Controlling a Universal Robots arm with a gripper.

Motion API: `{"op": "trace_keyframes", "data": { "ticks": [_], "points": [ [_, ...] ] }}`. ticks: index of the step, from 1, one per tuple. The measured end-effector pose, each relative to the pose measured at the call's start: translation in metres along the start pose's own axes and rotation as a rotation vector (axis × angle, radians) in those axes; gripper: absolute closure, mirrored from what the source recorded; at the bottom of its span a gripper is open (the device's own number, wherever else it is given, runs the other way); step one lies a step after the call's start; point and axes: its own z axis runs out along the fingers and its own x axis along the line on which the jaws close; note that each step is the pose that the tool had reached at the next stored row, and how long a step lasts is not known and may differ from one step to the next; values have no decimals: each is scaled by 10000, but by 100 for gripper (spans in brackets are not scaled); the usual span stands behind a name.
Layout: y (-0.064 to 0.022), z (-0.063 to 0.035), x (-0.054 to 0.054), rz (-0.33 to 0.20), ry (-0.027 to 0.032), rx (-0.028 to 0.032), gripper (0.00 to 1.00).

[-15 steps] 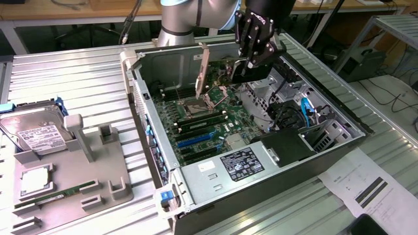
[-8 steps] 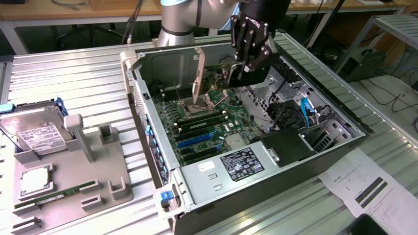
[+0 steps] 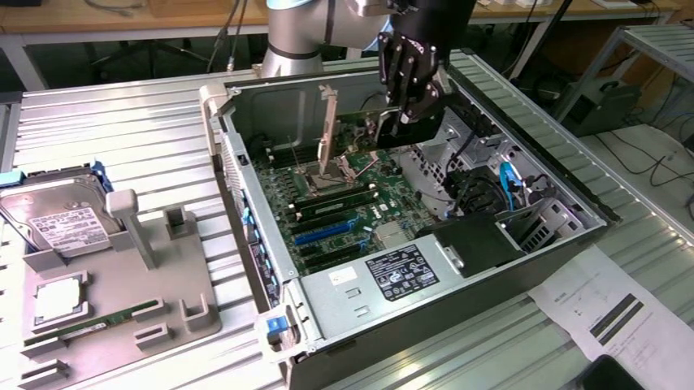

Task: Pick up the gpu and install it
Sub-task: 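Insert the gpu into the slot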

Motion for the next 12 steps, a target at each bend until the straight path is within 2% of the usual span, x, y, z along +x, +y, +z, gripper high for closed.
{"op": "trace_keyframes", "data": {
  "ticks": [3,7,10,12],
  "points": [
    [2,29,-21,-62,-29,8,73],
    [18,62,-27,-274,-122,10,73],
    [90,101,-25,-316,-127,19,73],
    [169,128,-23,-318,-127,22,73]
  ]
}}
